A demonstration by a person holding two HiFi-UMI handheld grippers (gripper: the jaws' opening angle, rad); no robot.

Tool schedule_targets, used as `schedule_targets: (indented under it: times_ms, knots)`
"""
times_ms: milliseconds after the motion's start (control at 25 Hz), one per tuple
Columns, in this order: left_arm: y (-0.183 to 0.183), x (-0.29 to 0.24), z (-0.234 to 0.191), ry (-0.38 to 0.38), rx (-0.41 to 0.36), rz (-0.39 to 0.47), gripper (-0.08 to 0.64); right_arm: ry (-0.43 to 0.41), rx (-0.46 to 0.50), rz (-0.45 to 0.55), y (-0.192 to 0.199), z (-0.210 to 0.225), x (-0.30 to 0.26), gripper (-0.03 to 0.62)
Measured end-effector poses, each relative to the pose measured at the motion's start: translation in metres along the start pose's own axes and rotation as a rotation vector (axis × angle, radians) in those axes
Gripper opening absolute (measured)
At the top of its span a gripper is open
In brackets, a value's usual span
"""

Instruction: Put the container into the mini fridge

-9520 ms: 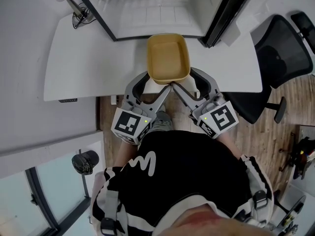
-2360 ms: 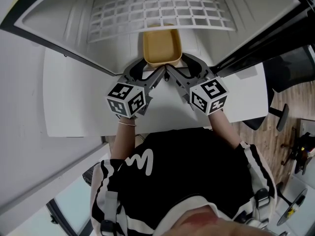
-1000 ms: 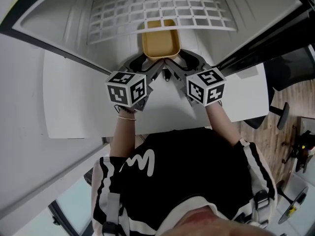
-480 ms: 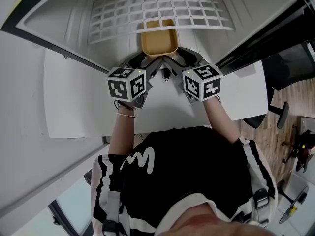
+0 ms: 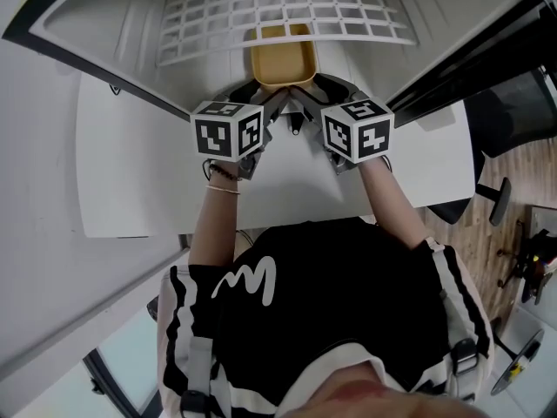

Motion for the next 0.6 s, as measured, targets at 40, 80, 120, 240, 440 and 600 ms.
schedule_targets:
  times_ms: [40, 80, 120, 240, 440, 600]
  knots:
    - [-0.0005, -0.0009, -0.0007, -0.010, -0.004, -0.004, 0.253, 0.012, 0.000, -0.003, -0.0004, 0.0006, -0.0010, 0.232]
    - [-0.0020, -0.0021, -0.0017, -0.022, -0.010, -0.007, 0.250, 0.026, 0.002, -0.006, -0.0013, 0.0013, -0.0023, 0.232]
    - [-0.0038, -0.0035, -0.0026, -0.031, -0.016, -0.011, 0.250, 0.037, 0.003, -0.009, -0.0021, 0.0021, -0.0034, 0.230]
    - [-0.0029, -0.0048, -0.0029, -0.043, -0.023, -0.023, 0.247, 0.045, -0.004, -0.021, -0.0001, 0.0018, -0.0037, 0.229]
    - [-0.0053, -0.0039, -0.0054, -0.066, -0.060, -0.017, 0.247, 0.023, 0.025, -0.023, -0.0021, -0.0008, -0.0049, 0.230]
    - [0.0007, -0.0021, -0.0059, -0.090, -0.086, -0.019, 0.249, 0.014, 0.041, -0.029, 0.0044, -0.0053, -0.0036, 0.230]
Point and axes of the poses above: the fingertips, and each gripper's own axes: x backward along the fingers, z to its right, y out of its underside, the point moved 3 cm from there along x, backward along the fingers, and after that the axes turned 2 degrees about x, right-handed, at the moved point
